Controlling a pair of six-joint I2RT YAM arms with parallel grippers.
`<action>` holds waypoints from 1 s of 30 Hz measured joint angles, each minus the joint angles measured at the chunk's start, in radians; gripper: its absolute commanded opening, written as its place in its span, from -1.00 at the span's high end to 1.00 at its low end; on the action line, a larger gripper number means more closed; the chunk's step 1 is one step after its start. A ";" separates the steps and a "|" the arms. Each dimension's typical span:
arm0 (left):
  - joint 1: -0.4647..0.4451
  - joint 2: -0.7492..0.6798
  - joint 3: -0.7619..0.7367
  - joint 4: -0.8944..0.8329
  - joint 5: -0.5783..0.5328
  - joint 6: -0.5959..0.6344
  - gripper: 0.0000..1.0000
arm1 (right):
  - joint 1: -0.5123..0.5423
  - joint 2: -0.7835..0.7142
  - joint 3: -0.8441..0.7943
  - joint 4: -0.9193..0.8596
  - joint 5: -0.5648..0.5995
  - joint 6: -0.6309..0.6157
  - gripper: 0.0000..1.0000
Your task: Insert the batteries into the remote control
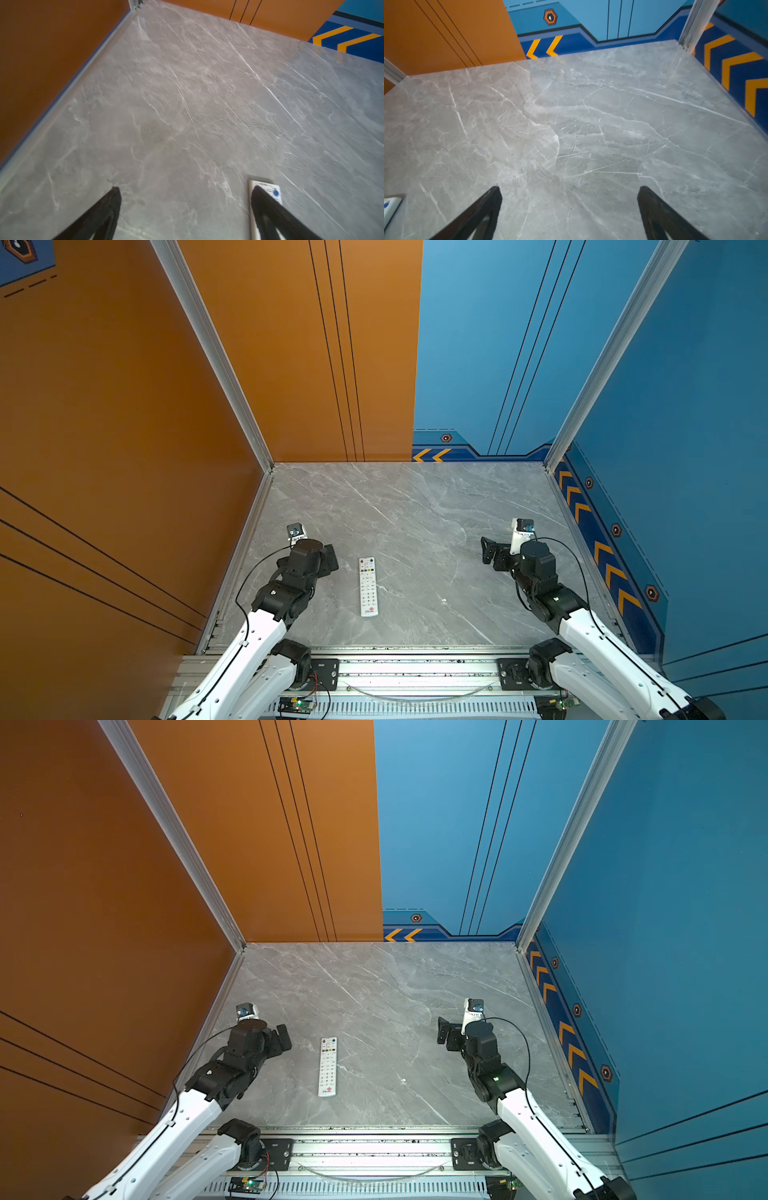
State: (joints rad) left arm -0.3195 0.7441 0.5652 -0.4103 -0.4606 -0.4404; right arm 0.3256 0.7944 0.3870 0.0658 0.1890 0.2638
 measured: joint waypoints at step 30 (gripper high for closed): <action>0.169 0.559 -0.171 0.944 -0.003 0.392 -0.96 | -0.150 0.499 -0.075 0.682 0.052 -0.278 -0.99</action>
State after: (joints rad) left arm -0.1505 1.3033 0.3943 0.5335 -0.4641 -0.0486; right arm 0.1753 1.2934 0.3122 0.7475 0.2413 -0.0143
